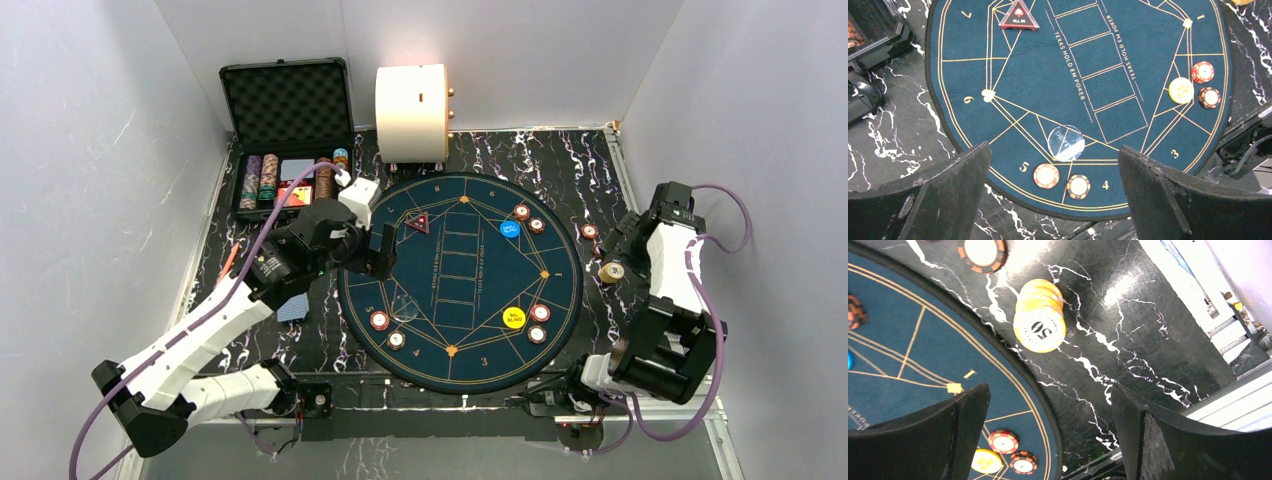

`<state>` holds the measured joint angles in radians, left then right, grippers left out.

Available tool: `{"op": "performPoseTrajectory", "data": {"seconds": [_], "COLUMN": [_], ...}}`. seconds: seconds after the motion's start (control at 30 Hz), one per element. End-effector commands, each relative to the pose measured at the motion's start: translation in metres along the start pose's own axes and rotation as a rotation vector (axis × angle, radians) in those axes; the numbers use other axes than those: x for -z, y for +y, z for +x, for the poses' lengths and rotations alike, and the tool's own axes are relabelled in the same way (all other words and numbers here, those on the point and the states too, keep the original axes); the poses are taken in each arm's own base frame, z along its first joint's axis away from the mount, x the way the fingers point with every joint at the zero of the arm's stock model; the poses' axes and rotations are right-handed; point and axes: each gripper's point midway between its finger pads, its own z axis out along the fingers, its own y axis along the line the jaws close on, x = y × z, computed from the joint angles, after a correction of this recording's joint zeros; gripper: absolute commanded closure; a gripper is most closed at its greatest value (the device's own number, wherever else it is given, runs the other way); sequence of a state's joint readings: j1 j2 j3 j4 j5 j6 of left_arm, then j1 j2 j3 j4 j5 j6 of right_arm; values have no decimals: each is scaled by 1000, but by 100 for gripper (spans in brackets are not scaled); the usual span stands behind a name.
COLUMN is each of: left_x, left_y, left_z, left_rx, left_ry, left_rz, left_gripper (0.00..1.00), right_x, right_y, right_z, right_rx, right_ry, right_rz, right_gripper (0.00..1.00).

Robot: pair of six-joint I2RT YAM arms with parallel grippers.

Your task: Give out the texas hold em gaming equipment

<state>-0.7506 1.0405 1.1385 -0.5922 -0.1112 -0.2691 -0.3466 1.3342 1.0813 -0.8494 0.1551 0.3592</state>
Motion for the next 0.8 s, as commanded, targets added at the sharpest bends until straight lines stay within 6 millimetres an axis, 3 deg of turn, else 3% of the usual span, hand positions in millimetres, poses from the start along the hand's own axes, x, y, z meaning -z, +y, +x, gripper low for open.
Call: {"op": "performPoseTrajectory", "data": {"seconds": [0.0, 0.13, 0.3, 0.5, 0.77], "left_x": [-7, -11, -12, -12, -14], "left_y": [6, 6, 7, 6, 7], "left_z": [-1, 4, 1, -1, 4], "left_rx": [-86, -91, -87, -88, -86], "left_ry": [-31, -18, -22, -23, -12], "left_rz": [-72, -74, -84, -84, -81], "left_gripper": [2, 1, 2, 2, 2], "right_x": [-21, -35, -45, -57, -64], "right_y": [1, -9, 0, 5, 6], "right_z": [-10, -14, -21, -16, -14], "right_rx": [33, -2, -19, -24, -25], "right_ry": [-30, -12, 0, 39, 70], "right_rz": [-61, -58, -101, -122, -118], "right_gripper": [2, 4, 9, 10, 21]}}
